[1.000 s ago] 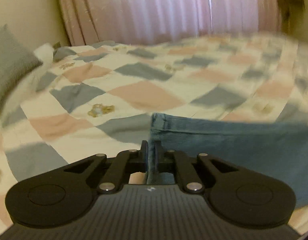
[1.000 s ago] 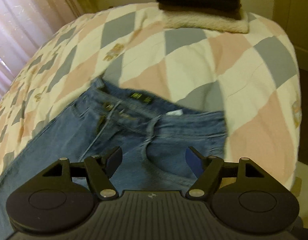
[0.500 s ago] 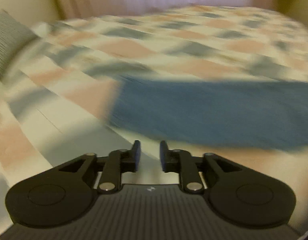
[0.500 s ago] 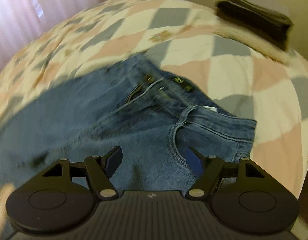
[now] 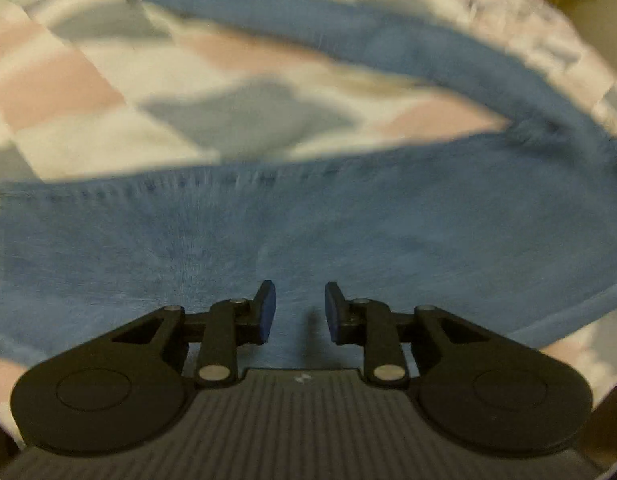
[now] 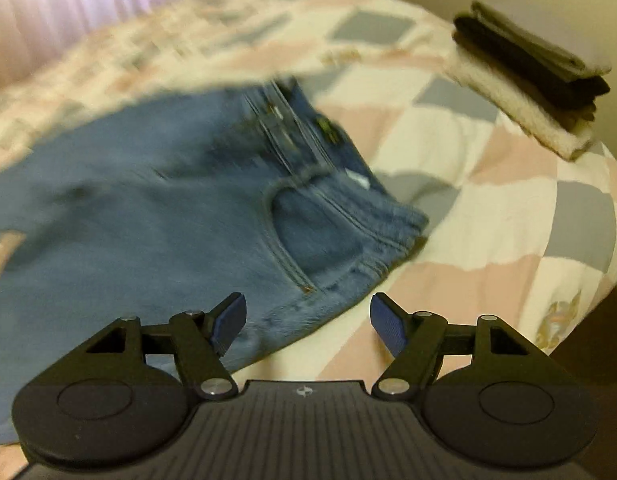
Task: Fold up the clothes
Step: 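Release the jeans and withdraw both tools, leaving the jeans flat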
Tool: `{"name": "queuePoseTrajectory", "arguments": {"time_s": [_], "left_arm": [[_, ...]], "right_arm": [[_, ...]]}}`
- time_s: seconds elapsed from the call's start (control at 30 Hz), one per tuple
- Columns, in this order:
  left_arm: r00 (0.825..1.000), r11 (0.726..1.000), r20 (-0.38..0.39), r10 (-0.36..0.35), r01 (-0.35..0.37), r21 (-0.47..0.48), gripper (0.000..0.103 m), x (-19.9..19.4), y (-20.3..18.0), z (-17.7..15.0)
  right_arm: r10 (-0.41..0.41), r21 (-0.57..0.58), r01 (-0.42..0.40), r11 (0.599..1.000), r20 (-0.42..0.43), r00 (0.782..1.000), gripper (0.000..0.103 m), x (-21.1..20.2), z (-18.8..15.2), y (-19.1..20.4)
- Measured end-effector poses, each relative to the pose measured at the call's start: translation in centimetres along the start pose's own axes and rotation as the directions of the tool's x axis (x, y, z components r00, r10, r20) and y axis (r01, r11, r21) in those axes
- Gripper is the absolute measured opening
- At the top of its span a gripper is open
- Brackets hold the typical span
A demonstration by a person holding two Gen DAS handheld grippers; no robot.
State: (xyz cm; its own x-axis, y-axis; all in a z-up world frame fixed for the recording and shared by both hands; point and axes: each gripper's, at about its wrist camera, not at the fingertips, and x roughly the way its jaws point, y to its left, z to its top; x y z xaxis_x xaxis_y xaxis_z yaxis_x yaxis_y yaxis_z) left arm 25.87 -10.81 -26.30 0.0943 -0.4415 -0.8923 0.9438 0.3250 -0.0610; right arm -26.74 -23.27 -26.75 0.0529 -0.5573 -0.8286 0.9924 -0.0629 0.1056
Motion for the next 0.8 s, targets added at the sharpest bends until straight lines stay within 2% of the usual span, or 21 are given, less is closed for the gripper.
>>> {"name": "queuePoseTrajectory", "arguments": {"time_s": [0.07, 0.17, 0.27, 0.4, 0.47, 0.57, 0.67, 0.8], "left_arm": [[0.999, 1.0, 0.042, 0.001, 0.0, -0.02, 0.028, -4.1, -1.7, 0.1], [0.996, 0.998, 0.081, -0.029, 0.034, -0.058, 0.046, -9.6, -4.4, 0.0], [0.991, 0.995, 0.121, -0.061, 0.07, -0.072, 0.049, -14.2, -6.9, -1.3], [0.989, 0.993, 0.127, -0.08, 0.089, -0.071, 0.052, -18.2, -9.6, -2.6], [0.988, 0.995, 0.138, -0.072, 0.08, -0.058, 0.053, -20.3, -10.6, -3.1], [0.984, 0.999, 0.173, -0.044, 0.048, -0.015, 0.065, -23.1, -11.5, -3.5], [0.979, 0.999, 0.204, -0.023, 0.017, 0.031, 0.066, -25.4, -12.0, -3.8], [0.978, 0.998, 0.208, -0.01, -0.004, 0.065, 0.071, -27.2, -11.6, -4.3]], "right_arm": [[0.082, 0.009, -0.083, 0.997, 0.021, 0.996, 0.071, -3.6, 0.2, 0.0], [0.193, -0.025, -0.191, 0.981, 0.06, 0.979, 0.071, -9.1, 0.5, 1.0], [0.247, -0.044, -0.244, 0.969, 0.06, 0.967, 0.073, -13.0, 0.8, 2.0], [0.314, -0.068, -0.311, 0.948, 0.044, 0.948, 0.073, -17.0, 0.6, 2.9], [0.332, -0.087, -0.328, 0.941, 0.041, 0.942, 0.074, -18.9, 0.3, 3.5], [0.347, -0.11, -0.34, 0.934, 0.052, 0.936, 0.077, -21.6, -0.3, 4.1], [0.347, -0.107, -0.339, 0.935, 0.068, 0.935, 0.078, -23.5, -1.2, 4.6], [0.327, -0.095, -0.32, 0.943, 0.069, 0.942, 0.078, -25.0, -2.6, 5.4]]}}
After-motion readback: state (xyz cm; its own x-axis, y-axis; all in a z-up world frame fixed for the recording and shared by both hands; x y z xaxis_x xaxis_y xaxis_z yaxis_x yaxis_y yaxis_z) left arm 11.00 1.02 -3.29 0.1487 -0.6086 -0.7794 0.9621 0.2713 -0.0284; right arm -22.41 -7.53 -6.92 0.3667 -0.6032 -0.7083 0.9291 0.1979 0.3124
